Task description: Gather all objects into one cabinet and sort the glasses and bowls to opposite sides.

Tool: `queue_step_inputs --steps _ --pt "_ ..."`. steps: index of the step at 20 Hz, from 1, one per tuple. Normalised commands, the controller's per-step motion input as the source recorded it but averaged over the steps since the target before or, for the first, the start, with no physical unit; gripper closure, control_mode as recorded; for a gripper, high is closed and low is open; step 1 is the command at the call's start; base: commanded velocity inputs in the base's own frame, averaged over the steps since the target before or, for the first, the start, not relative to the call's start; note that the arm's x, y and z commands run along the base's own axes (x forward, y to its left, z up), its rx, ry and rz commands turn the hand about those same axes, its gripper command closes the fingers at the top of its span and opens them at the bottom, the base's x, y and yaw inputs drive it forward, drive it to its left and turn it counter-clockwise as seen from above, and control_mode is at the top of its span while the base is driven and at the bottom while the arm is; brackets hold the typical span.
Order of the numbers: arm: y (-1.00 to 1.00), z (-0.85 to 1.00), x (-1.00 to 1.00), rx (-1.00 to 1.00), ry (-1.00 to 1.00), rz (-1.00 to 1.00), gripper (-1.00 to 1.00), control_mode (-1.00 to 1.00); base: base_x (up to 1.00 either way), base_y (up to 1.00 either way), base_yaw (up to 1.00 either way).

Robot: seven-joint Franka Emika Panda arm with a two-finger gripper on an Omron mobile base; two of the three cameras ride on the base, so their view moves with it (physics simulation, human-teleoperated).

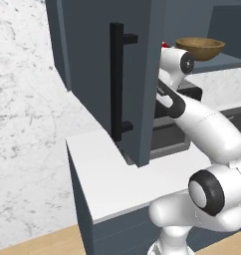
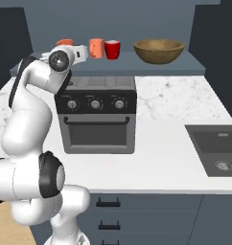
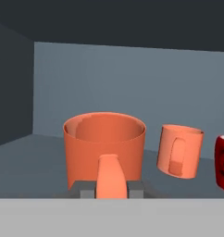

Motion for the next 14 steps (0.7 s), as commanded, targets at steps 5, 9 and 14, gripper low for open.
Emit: queue_step_inputs --steps 5,9,14 --pt "0.00 -0.07 0.50 0.00 0.03 0.00 1.00 -1.00 0.00 0.00 0.00" --pt "0.00 -0.11 0.60 0.00 0.05 -0.04 1.00 -1.00 0.00 0.00 0.00" --pt "0.00 -0.18 0.63 0.00 0.04 -0.03 1.00 -1.00 0.00 0.00 0.00"
